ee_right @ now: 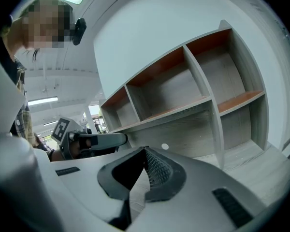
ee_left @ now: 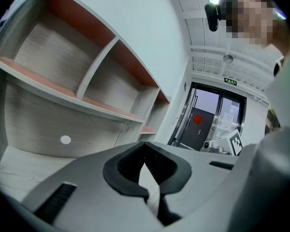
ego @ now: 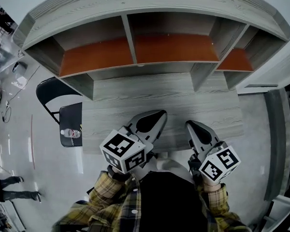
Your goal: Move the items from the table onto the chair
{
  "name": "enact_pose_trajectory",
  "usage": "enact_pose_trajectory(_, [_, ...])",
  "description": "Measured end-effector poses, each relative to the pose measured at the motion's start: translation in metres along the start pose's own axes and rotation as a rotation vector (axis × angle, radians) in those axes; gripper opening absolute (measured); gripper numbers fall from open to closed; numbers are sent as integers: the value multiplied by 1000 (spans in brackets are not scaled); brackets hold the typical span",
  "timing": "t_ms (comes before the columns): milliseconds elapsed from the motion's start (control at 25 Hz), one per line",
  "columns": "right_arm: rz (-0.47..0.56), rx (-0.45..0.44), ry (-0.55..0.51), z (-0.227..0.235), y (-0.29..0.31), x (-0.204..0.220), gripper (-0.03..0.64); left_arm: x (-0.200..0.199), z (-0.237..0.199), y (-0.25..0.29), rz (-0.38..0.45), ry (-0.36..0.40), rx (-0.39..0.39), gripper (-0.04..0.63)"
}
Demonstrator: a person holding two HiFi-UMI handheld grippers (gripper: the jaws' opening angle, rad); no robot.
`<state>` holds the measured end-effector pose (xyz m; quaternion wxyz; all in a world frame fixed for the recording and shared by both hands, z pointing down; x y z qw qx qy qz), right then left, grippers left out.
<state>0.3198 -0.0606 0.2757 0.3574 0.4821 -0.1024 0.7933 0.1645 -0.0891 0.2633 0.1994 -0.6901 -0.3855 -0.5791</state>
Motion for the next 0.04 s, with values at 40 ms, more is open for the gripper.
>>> enact_pose_trajectory(40, [13,3,-4,1,1,-3,17,-3,-4,2,4,9,8,3])
Point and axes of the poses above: the fingertips, and each gripper's own axes: y forward along the fingers, z to its right, x out of its underside, the point moved 6 cm from there along -y, backward along the fingers, and after that the axes turned 9 degrees about y, right-handed, at the moved point
